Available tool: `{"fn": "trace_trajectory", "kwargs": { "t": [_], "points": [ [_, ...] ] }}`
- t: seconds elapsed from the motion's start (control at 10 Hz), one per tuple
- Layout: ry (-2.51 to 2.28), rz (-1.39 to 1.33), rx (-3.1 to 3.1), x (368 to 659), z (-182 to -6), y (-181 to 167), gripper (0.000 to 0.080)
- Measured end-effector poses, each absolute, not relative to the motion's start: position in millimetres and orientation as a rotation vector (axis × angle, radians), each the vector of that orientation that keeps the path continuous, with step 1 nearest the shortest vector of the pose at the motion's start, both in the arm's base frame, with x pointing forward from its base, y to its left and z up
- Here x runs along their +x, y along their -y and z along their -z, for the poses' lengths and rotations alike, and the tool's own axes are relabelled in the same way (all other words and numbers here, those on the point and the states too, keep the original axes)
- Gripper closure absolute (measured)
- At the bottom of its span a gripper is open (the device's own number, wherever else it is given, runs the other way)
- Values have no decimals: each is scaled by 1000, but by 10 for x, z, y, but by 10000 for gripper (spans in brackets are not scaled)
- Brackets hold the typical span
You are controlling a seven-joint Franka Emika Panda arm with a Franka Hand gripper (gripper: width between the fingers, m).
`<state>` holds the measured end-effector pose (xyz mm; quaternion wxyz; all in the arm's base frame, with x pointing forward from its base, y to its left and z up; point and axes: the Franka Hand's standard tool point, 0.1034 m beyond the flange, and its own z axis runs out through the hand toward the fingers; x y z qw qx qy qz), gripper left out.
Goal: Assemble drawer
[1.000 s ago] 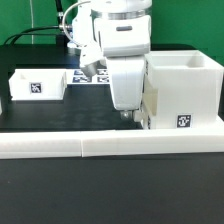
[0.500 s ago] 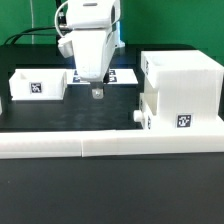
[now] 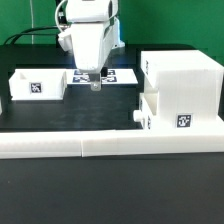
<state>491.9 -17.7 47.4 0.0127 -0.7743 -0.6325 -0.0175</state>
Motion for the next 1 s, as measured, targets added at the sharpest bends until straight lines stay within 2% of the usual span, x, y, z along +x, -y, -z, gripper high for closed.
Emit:
{"fn": "trace_trajectory", "kwargs": {
  "t": [0.3,0.5,0.8,1.0],
  "points": [
    [1808,56,-2529,4915,-470,182,151],
    [1405,77,-2780,4825,-582,329,151],
    [988,86,-2959,4791,-747,294,151],
    [803,84,-3004,4787,-724,280,151]
  ]
}}
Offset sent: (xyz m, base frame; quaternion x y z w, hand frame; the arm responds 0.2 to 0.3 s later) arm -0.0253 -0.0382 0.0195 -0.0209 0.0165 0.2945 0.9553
